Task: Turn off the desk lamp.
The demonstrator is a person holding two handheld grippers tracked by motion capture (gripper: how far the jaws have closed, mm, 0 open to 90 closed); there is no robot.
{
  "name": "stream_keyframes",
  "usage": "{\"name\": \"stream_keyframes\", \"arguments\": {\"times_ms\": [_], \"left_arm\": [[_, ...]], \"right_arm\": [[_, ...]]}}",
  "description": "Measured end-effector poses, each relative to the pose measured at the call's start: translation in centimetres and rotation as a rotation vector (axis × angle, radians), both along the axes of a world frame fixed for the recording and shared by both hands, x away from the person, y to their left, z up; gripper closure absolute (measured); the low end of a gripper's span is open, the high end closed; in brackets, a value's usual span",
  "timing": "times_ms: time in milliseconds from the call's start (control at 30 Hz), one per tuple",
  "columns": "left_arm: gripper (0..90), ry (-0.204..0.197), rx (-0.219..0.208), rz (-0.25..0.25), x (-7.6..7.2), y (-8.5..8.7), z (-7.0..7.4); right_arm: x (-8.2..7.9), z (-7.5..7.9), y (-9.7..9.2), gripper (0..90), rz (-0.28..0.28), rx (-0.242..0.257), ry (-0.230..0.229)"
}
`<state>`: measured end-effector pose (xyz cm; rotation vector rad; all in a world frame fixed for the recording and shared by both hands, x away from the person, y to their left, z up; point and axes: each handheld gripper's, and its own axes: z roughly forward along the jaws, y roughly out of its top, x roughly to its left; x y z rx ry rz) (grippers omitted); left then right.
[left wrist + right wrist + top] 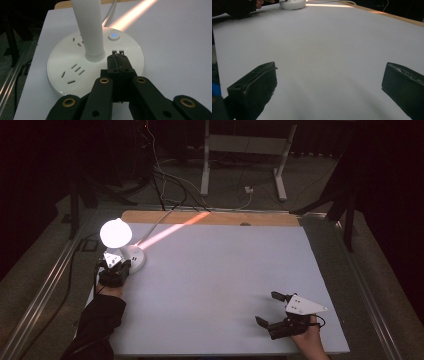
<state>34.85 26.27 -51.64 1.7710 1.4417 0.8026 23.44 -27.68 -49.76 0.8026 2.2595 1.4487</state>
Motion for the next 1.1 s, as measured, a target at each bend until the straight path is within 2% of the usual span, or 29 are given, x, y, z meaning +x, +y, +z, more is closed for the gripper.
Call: {"name": "stream_keyframes", "arguments": {"times_ms": [33,67,100,167,267,400,600,767,933,1100], "left_arm": [[90.0,0.006,-0.025,0.002,0.1,0.3,0.0],[90.0,0.011,-0.017,0.026,0.1,0.5,0.0],[90.0,0.006,-0.008,0.012,0.2,0.7,0.0],[90.0,0.020,-0.051,0.000,0.1,0.9,0.1],[90.0,-0.003,-0.038,-0.003,-0.3,0.6,1.1],[90.0,-0.028,-0.070,-0.001,-0.8,0.5,2.2],[90.0,-0.023,-0.051,-0.002,-0.6,0.4,1.7],[90.0,-0.001,-0.021,-0.005,-0.1,0.2,0.9],[90.0,0.005,-0.023,-0.006,0.0,0.2,0.5],[90.0,0.015,-0.006,-0.013,0.2,0.1,0.3]], "right_arm": [[0.0,0.0,0.0,0.0,0.000,-0.001,0.002],[0.0,0.0,0.1,0.0,0.000,-0.004,0.003],[0.0,0.0,0.1,0.0,0.001,-0.007,0.002],[-0.1,0.0,0.1,0.0,0.002,-0.005,0.000],[0.0,0.1,-0.1,0.0,-0.002,0.000,-0.003],[0.0,0.1,-0.2,0.0,-0.003,0.001,-0.002],[-0.1,0.1,-0.1,0.0,-0.001,-0.003,-0.003],[0.0,0.0,-0.1,0.0,-0.002,-0.002,-0.002],[0.0,0.0,-0.1,0.0,0.000,-0.002,-0.003],[0.0,0.0,-0.1,0.0,0.000,-0.002,-0.002]]}}
